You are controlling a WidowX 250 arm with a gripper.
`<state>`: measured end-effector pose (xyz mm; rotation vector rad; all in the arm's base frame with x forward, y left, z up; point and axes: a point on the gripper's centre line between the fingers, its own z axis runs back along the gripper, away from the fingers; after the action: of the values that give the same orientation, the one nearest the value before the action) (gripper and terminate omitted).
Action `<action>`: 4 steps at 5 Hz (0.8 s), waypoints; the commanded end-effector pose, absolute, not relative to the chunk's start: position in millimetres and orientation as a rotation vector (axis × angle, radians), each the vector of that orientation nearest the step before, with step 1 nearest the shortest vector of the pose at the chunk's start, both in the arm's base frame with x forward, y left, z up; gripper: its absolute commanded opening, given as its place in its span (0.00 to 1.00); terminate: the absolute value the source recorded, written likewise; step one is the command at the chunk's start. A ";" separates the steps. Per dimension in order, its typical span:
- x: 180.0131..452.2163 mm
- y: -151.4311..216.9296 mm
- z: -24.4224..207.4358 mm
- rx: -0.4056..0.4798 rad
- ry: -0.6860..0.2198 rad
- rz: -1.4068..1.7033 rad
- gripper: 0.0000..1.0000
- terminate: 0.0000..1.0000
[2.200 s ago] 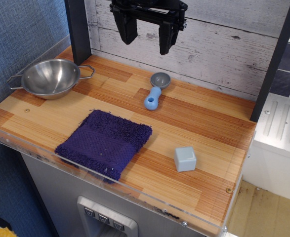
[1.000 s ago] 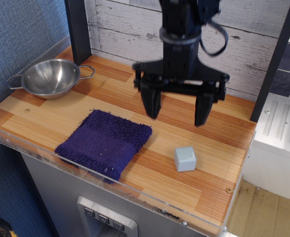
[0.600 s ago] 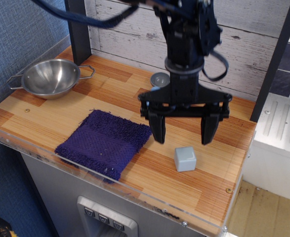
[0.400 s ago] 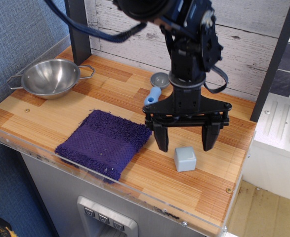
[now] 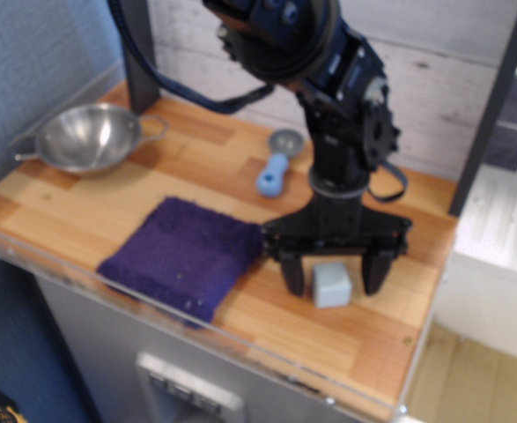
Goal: Place the cube to the right of the spoon.
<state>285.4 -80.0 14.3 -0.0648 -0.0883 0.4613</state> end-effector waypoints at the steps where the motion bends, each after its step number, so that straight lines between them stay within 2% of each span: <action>1: 278.3 -97.0 23.3 -0.042 -0.133 0.444 0.00 0.00; 4: 282.3 -85.4 33.5 -0.041 -0.167 0.420 0.00 0.00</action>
<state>272.7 -82.4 15.6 -0.0094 -0.1141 0.4123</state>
